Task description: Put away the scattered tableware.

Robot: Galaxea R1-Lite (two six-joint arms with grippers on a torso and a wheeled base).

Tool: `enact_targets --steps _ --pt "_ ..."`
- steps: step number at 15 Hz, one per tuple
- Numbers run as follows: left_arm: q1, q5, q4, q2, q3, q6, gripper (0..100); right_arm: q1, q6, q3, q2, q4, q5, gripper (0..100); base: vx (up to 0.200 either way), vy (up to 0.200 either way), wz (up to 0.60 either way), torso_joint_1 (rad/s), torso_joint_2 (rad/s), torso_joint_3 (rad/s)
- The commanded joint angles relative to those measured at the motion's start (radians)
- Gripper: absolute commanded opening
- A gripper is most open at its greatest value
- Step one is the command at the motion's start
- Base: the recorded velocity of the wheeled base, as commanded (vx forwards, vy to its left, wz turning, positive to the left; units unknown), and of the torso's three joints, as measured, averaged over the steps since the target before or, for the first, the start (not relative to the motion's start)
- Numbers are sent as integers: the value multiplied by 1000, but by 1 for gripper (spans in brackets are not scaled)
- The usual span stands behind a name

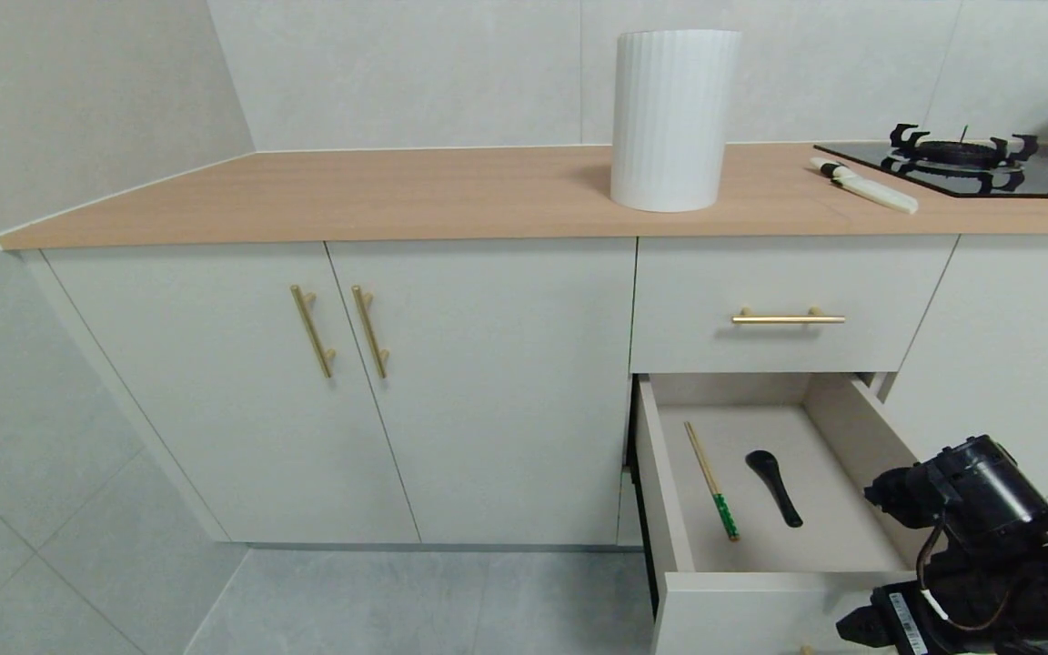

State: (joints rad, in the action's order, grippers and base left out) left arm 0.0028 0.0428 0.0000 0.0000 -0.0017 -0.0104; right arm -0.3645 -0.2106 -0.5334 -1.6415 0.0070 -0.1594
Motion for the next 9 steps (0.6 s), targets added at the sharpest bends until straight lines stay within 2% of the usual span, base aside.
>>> enact_targets --steps 1,9 --pt "0 0 0 0 0 0 100 -1 -4 3 -23 -24 0 100 0 0 0 0 0 0" --pt "0 2 0 0 0 0 100 48 5 -45 -109 -199 -8 100 0 0 0 0 0 0"
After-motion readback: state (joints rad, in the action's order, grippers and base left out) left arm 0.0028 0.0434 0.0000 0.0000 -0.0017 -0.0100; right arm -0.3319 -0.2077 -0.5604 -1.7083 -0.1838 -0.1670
